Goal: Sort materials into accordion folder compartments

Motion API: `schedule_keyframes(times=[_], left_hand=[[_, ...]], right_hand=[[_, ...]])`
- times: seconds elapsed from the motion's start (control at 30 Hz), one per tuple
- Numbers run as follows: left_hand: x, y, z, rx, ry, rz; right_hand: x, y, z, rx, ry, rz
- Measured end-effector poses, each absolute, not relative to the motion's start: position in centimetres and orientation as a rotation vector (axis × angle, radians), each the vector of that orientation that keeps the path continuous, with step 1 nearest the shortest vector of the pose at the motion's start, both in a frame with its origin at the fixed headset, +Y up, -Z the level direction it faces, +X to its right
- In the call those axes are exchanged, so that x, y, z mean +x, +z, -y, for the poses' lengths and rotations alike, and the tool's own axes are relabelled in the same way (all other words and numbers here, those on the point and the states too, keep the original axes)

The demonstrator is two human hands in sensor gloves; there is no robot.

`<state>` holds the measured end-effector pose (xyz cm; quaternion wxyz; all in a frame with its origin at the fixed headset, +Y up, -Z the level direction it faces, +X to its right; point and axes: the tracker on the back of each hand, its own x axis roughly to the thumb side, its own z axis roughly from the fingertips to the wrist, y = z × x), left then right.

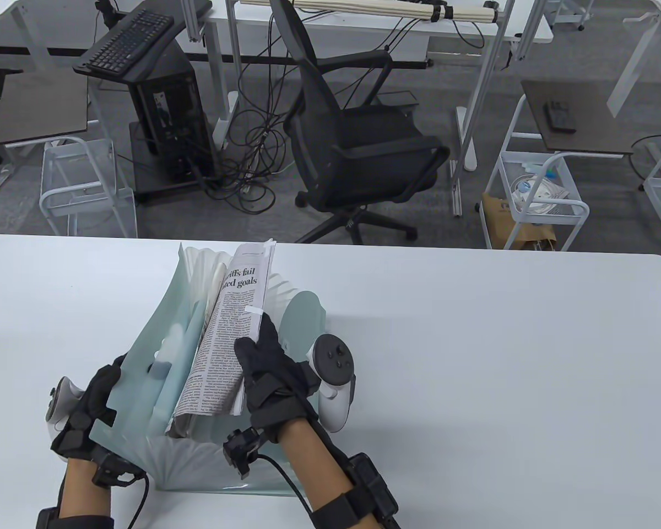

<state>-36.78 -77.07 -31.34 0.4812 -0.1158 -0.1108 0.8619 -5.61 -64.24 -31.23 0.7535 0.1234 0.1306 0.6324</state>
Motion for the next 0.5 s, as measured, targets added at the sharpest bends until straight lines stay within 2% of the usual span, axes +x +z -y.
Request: schedule_keyframes(times=[0.33, 0.5], left_hand=[[-36.7, -31.3, 77.0, -0.274, 2.109, 0.269], [-36.5, -31.2, 76.8, -0.276, 2.109, 0.267]], right_hand=[[-5.7, -31.2, 63.7, 0.334, 1.322, -0.29], [-5.9, -31.1, 64.9, 0.331, 1.289, -0.324]])
